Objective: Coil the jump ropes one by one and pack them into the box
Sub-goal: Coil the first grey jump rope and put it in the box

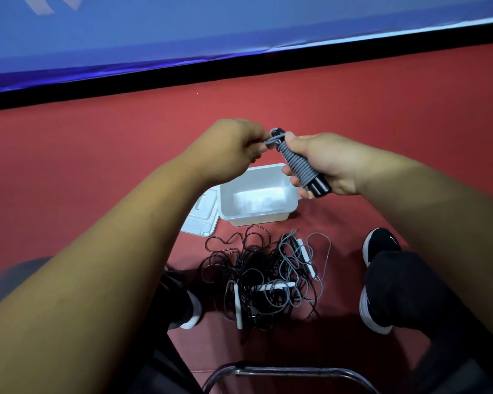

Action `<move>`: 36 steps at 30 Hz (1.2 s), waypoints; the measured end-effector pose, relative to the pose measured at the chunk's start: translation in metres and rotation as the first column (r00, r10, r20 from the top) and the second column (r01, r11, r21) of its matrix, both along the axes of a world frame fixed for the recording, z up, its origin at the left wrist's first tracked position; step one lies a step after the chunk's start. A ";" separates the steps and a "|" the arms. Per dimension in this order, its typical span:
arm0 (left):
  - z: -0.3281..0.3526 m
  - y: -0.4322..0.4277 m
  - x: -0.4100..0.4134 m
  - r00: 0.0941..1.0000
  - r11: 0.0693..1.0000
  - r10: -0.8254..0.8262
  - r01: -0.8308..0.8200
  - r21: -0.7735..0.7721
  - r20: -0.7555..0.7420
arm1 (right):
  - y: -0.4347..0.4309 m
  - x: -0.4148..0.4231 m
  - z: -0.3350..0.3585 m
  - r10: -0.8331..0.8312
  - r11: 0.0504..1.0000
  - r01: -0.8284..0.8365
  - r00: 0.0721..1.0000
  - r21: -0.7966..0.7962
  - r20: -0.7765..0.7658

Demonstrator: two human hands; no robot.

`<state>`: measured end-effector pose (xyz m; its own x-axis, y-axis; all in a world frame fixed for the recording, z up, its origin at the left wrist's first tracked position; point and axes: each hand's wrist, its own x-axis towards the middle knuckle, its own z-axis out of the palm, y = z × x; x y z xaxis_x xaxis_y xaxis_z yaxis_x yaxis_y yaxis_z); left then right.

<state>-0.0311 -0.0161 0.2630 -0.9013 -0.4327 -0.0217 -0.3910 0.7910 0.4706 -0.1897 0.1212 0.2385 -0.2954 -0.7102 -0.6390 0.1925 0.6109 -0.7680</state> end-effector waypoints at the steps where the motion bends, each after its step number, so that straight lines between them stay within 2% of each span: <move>1: -0.002 0.000 0.000 0.999 0.997 0.041 -0.042 0.070 0.014 | -0.001 -0.001 0.000 -0.012 1.000 0.012 1.000 -0.016 0.015; 5: -0.004 -0.002 0.001 0.989 0.964 0.143 -0.148 0.222 0.042 | 0.001 0.000 0.004 0.015 0.998 -0.007 0.993 -0.067 0.119; 9: -0.001 0.000 0.002 0.980 0.938 0.176 -0.195 0.285 0.091 | 0.003 0.004 0.007 0.028 0.996 -0.018 0.993 -0.089 0.111; 12: -0.002 0.003 0.005 0.965 0.790 0.240 -0.255 0.557 0.103 | 0.004 0.004 0.008 0.027 0.996 -0.020 0.996 -0.088 0.081; 15: -0.007 0.002 0.009 0.971 0.806 0.222 -0.235 0.543 0.092 | 0.003 0.004 0.007 0.007 0.995 -0.005 1.000 -0.098 0.022; 20: -0.008 -0.002 0.007 0.968 0.604 0.249 -0.135 0.786 -0.025 | 0.003 -0.003 0.006 -0.014 0.994 0.006 0.997 -0.112 -0.077; 22: -0.008 -0.001 0.005 0.961 0.575 0.272 -0.117 0.810 -0.054 | 0.003 -0.003 0.006 -0.014 0.994 0.004 0.996 -0.111 -0.090; 25: -0.009 -0.003 0.007 0.959 0.681 0.272 -0.135 0.719 -0.078 | 0.002 -0.003 0.008 -0.024 0.993 0.017 0.998 -0.114 -0.062; 28: -0.009 -0.004 0.009 0.973 0.786 0.221 -0.138 0.603 -0.065 | 0.001 -0.003 0.012 -0.042 0.993 0.049 0.997 -0.107 0.067; 32: -0.009 -0.005 0.010 0.982 0.835 0.188 -0.140 0.532 -0.036 | 0.003 -0.001 0.016 0.018 0.994 0.008 0.972 -0.110 0.235; 36: -0.010 -0.009 0.012 0.981 0.897 0.187 -0.153 0.414 -0.042 | 0.008 -0.002 0.021 0.189 0.978 -0.146 0.920 -0.147 0.344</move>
<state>-0.0195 -0.0248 0.2529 -0.8206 -0.5485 -0.1606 -0.4507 0.4482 0.7720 -0.1922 0.1291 0.2599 0.0648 -0.8048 -0.5900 0.3680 0.5688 -0.7355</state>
